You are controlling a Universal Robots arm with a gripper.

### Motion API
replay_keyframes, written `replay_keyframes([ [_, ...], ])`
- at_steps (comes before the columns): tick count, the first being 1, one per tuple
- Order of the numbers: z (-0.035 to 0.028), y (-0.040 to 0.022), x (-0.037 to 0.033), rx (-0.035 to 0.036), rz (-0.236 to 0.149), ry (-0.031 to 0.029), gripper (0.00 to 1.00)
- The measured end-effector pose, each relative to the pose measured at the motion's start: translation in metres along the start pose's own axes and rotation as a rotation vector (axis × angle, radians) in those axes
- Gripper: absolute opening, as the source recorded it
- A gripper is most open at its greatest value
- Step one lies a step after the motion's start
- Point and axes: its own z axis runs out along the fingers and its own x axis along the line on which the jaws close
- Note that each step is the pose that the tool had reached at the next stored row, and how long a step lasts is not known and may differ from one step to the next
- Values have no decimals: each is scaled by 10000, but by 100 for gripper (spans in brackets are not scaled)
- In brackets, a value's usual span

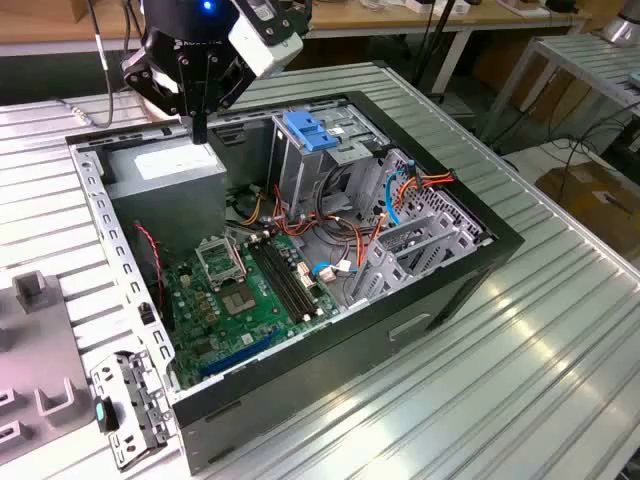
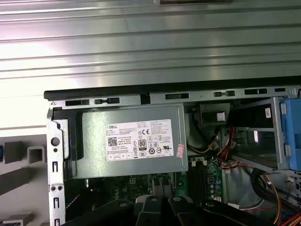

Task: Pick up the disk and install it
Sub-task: 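Reach for the disk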

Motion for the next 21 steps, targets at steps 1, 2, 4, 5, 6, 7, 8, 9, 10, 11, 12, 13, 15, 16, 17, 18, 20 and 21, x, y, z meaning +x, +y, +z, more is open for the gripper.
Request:
replay_keyframes([
  [1, 0, 0, 0, 0, 1, 0, 11],
  [2, 0, 0, 0, 0, 0, 0, 11],
  [4, 0, 0, 0, 0, 0, 0, 11],
  [5, 0, 0, 1, 0, 0, 0, 11],
  [6, 0, 0, 5, 0, 1, 0, 11],
  [7, 0, 0, 7, 1, 1, 0, 11],
  [8, 0, -1, 10, 0, 1, 0, 11],
  [9, 0, -1, 14, 0, 1, 0, 11],
  [10, 0, -1, 17, 0, 1, 0, 11],
  [11, 0, -2, 21, 0, 0, 0, 11],
  [12, -1, -2, 23, 1, 0, 0, 11],
  [13, -1, -2, 30, 0, 0, 0, 11],
  [15, -1, -3, 39, 0, 1, 0, 11],
  [16, -1, -3, 42, 0, 0, 0, 11],
  [17, -1, -4, 49, 0, 0, 0, 11],
  [18, -2, -4, 56, 0, 0, 0, 11],
  [20, -1, -5, 64, 0, 0, 0, 11],
  [21, -1, -5, 66, 0, 1, 0, 11],
])
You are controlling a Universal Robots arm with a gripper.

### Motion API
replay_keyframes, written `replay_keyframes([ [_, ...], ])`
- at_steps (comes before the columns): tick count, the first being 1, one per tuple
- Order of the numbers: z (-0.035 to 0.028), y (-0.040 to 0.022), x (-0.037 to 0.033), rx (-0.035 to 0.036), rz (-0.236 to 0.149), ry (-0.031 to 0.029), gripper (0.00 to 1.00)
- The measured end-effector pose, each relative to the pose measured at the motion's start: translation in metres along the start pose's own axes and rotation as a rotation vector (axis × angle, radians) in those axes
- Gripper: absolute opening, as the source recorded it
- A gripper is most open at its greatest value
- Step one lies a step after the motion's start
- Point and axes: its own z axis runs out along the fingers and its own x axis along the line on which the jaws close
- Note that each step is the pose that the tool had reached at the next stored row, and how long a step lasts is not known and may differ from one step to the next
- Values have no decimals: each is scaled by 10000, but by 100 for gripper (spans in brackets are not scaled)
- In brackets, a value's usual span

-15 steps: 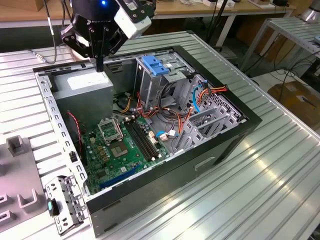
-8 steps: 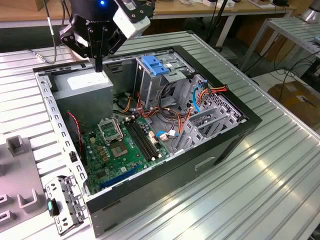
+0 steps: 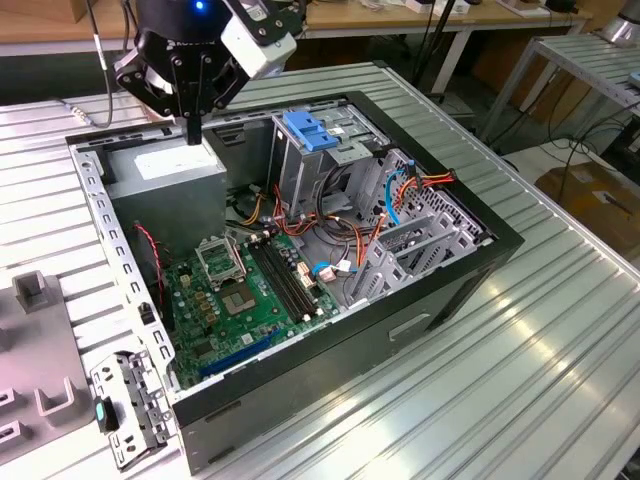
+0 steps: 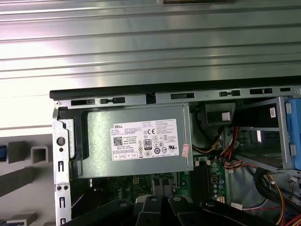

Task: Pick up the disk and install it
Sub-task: 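Reach for the disk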

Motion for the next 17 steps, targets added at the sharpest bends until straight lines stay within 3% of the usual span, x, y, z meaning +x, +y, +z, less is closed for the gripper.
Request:
replay_keyframes([
  [17, 0, -3, 42, 0, 0, 3, 11],
])
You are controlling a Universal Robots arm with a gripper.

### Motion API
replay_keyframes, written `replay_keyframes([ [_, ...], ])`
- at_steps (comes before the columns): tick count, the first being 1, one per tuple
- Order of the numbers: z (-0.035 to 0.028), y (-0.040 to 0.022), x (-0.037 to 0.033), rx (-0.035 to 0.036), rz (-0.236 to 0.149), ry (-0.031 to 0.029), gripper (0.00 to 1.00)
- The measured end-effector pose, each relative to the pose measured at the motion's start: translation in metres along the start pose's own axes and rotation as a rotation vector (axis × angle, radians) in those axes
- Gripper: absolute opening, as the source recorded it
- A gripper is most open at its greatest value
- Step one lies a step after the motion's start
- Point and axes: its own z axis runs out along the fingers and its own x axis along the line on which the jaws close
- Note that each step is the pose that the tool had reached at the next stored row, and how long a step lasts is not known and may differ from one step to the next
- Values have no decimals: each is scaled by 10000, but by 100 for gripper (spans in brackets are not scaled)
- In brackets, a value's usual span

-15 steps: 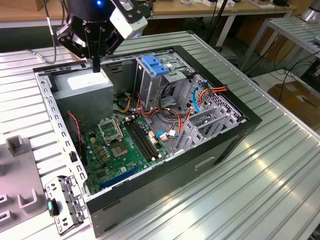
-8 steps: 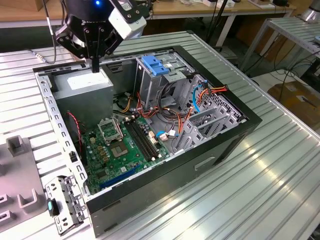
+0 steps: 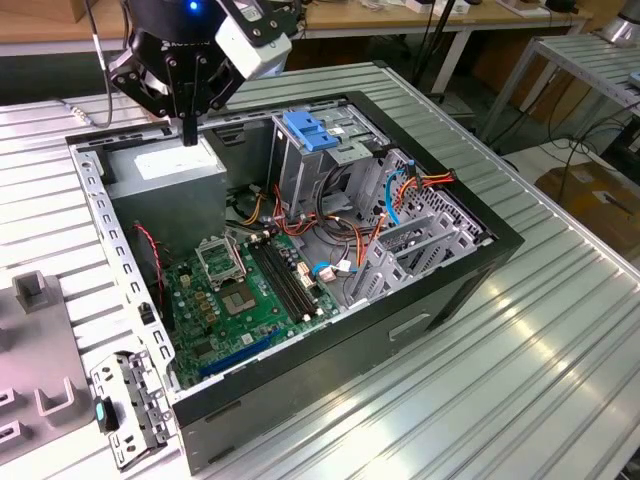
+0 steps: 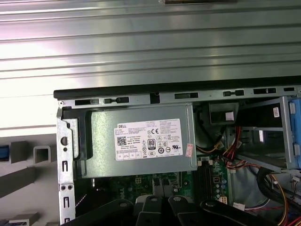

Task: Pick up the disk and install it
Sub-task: 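Reach for the disk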

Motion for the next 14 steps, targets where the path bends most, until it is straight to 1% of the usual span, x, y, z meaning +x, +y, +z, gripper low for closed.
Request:
replay_keyframes([
  [14, 0, -3, 37, 1, 0, 4, 11],
])
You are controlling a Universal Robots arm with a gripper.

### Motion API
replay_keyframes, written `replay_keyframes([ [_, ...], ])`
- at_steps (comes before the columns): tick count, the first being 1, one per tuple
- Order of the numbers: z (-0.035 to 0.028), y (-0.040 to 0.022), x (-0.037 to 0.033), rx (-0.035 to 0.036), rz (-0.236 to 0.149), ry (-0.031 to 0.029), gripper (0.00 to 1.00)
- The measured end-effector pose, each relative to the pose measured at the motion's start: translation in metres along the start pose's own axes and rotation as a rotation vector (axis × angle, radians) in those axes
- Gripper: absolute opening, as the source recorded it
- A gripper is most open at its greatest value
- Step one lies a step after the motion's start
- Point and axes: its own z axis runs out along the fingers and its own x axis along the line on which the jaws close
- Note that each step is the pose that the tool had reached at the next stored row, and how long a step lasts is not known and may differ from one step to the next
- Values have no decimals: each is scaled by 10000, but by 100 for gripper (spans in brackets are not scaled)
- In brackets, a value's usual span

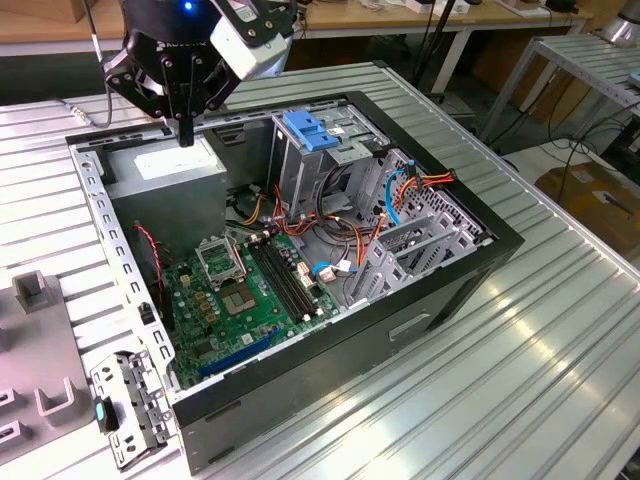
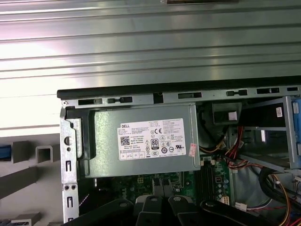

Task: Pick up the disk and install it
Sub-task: 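Reach for the disk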

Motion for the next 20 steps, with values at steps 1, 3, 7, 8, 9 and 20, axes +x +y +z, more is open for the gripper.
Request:
replay_keyframes([
  [1, 0, 0, 2, 0, 0, 0, 11],
  [3, 0, 0, 6, 0, 0, 1, 11],
  [7, 0, -1, 16, 0, 0, 2, 11],
  [8, 1, -1, 18, 0, 0, 2, 11],
  [9, 0, -2, 20, 0, 0, 3, 11],
  [20, 2, -5, 61, 1, 0, 10, 11],
])
